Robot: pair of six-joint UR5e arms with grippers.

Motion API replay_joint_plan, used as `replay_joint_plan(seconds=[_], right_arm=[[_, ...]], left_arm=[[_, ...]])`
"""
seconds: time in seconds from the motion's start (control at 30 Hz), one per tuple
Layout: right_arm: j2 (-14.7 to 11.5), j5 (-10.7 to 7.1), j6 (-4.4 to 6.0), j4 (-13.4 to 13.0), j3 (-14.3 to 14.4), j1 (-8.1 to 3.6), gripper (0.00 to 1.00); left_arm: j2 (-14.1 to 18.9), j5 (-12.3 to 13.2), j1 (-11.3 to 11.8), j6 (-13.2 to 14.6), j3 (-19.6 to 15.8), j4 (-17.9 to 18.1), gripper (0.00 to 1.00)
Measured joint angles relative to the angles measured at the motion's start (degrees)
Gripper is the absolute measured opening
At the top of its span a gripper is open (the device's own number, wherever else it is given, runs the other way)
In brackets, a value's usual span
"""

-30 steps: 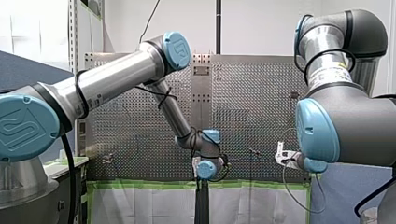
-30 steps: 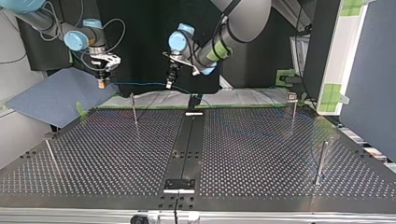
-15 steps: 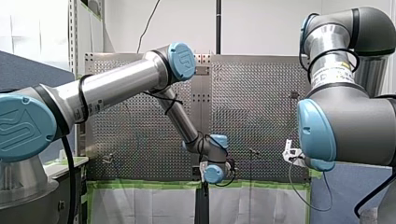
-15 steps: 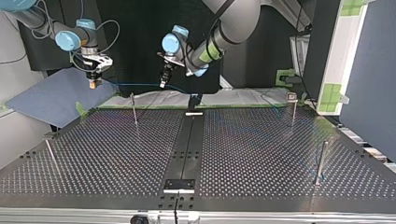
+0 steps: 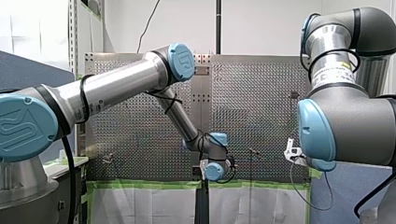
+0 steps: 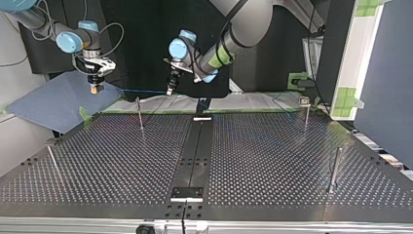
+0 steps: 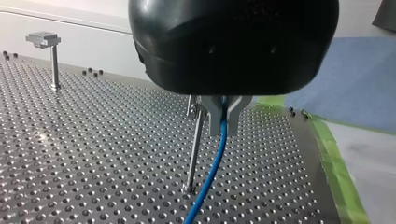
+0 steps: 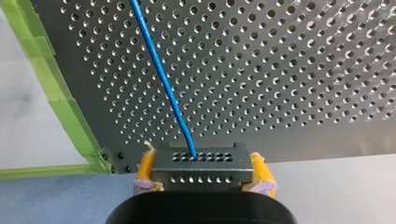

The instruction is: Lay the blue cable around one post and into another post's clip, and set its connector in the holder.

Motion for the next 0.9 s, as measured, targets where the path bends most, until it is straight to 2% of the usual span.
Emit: replay_joint_plan(seconds=[0.13, 0.3, 0.53, 0.7, 0.9], right_arm=[[0.04, -0.3, 0.37, -0.55, -0.01, -0.02, 0.0], [0.14, -1.31, 1.74, -1.46, -0.33, -0.07, 0.0], [0.58, -2.33, 2.55, -1.6, -1.14, 0.01, 0.0], [2.49, -4.58, 3.36, -0.77, -2.77, -0.02, 0.0], [4.66, -7.67, 3.1, 0.67, -3.87, -0.22, 0.0]], left_arm=[[0.01, 0.02, 0.21, -0.12, 0.34, -0.06, 0.0], [-0.02, 0.09, 0.26, -0.17, 0.48, -0.12, 0.0], [0.01, 0.2, 0.05, -0.17, 0.51, -0.01, 0.0], [0.0, 0.2, -0.03, -0.2, 0.51, -0.05, 0.0], [-0.01, 0.2, 0.0, -0.26, 0.51, -0.04, 0.0]])
